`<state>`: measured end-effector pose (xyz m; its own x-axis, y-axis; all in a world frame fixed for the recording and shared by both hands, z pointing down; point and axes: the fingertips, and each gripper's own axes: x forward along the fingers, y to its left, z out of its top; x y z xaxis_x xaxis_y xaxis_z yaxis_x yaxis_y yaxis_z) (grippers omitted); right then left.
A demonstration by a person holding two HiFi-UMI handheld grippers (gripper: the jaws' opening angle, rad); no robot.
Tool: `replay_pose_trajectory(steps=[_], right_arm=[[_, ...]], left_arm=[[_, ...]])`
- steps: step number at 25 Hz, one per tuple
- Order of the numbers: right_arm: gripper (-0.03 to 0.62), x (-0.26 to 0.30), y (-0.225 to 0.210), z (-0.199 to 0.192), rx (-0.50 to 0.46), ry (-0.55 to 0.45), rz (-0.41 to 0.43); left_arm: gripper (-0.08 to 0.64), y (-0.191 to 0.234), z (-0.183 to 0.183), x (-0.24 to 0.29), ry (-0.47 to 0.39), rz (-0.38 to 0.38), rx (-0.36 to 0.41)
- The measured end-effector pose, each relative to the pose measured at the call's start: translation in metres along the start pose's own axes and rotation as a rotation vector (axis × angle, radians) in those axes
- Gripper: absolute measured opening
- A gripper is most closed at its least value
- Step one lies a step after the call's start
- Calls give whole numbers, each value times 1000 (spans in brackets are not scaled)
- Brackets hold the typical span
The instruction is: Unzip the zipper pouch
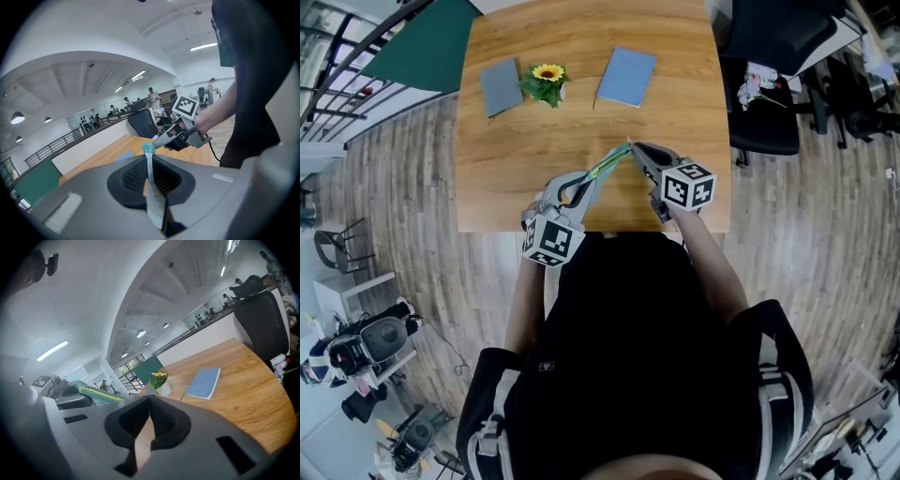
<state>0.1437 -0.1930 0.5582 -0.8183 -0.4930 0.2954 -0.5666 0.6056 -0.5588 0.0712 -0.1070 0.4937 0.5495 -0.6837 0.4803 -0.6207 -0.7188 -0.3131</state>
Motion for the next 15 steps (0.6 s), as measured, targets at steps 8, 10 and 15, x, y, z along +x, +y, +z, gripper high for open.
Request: replay_pose_trajectory(steps=[8, 10, 15], right_arm=[[6, -3, -1, -4, 3, 2, -9], [6, -4, -2, -5, 3, 4, -11], [6, -4, -2, -6, -2, 6, -13]], left_arm=[[15, -5, -1, -4, -7, -13, -11], [15, -6, -1, -5, -6, -13, -11], [15, -8, 1, -5, -6, -15, -1]])
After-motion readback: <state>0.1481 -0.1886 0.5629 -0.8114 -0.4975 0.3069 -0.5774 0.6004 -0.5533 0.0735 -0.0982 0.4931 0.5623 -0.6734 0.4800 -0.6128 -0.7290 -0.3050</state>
